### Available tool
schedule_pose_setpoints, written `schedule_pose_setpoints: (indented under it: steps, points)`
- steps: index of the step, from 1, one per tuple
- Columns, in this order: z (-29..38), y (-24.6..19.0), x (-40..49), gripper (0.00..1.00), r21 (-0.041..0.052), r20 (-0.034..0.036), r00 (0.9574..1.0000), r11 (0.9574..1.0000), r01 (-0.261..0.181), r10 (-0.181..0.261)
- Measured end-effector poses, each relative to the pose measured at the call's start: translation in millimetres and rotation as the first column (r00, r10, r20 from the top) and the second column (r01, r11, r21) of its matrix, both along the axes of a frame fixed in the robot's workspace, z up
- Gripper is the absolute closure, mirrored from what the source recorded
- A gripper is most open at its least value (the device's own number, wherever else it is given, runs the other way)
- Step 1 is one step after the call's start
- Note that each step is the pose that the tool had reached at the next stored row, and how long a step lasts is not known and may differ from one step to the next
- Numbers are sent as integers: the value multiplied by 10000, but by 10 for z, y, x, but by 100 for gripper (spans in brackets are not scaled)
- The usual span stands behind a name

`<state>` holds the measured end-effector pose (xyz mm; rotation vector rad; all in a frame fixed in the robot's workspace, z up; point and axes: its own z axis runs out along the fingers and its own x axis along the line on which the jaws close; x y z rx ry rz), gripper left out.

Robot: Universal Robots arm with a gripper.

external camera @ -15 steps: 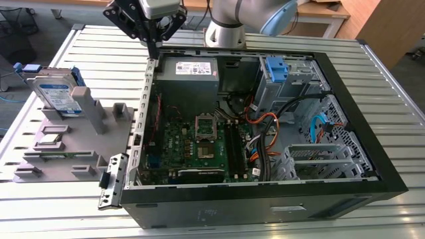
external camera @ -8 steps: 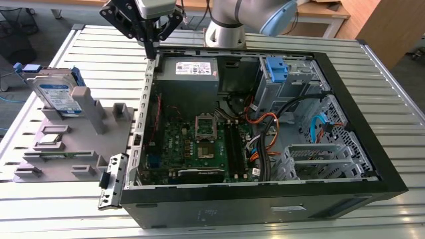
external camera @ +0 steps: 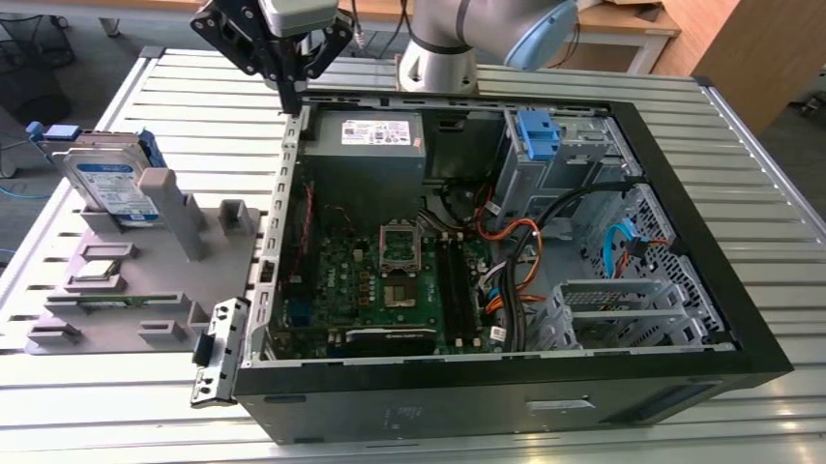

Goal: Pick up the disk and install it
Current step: 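Reach for the disk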

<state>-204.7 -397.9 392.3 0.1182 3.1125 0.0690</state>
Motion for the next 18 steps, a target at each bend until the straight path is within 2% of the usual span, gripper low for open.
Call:
schedule_pose_setpoints:
  steps: [18]
  points:
    - [-1,0,-81,89,2,1,10000,10000,-1,1]
